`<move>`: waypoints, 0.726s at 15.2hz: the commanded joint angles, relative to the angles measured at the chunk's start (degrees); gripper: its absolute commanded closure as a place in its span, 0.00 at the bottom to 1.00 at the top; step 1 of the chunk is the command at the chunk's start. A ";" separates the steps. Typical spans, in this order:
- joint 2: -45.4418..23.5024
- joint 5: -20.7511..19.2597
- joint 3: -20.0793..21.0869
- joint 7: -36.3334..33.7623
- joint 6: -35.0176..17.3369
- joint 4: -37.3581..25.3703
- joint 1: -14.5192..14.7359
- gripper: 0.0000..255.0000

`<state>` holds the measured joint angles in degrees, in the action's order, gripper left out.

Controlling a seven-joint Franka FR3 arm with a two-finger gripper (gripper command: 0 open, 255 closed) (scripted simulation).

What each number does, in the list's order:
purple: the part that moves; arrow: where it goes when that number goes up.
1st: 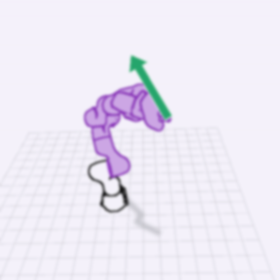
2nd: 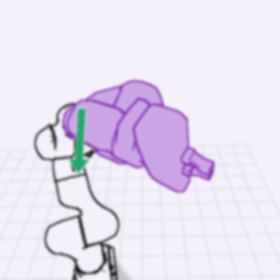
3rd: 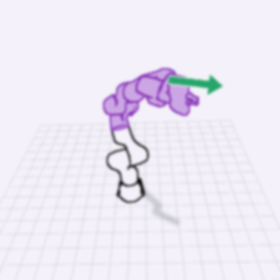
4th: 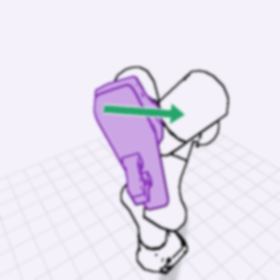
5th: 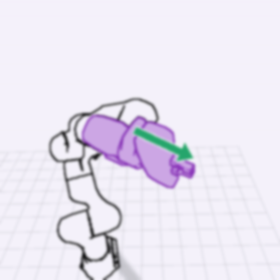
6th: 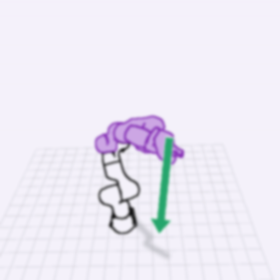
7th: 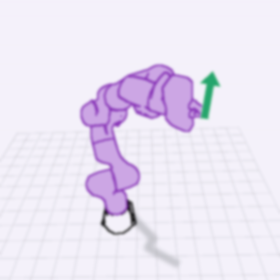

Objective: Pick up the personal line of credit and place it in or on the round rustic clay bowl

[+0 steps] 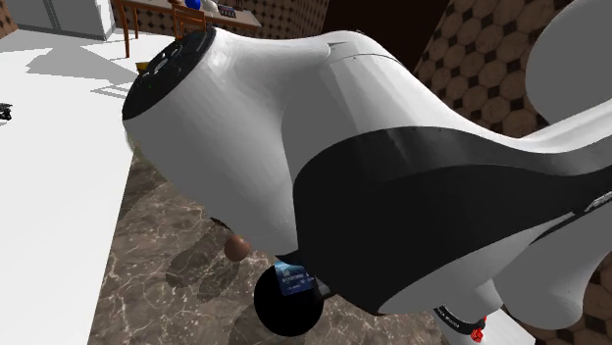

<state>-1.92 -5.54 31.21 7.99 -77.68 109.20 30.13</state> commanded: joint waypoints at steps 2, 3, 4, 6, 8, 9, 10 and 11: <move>-1.04 -0.26 0.10 -0.66 -1.88 1.04 0.15 1.00; -1.25 -0.34 0.10 -0.79 -2.61 1.60 0.16 1.00; -1.47 -0.42 0.11 -0.92 -3.33 2.15 0.18 1.00; -1.95 -0.59 0.11 -1.21 -4.77 3.20 0.21 1.00; -2.49 -0.80 0.11 -1.51 -6.21 4.19 0.25 1.00; -2.78 -0.91 0.11 -1.67 -6.92 4.67 0.27 1.00; -3.08 -1.03 0.10 -1.83 -7.63 5.14 0.30 1.00; -3.39 -1.15 0.10 -2.00 -8.34 5.60 0.32 1.00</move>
<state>-4.68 -6.48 31.28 6.31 -85.27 114.58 30.37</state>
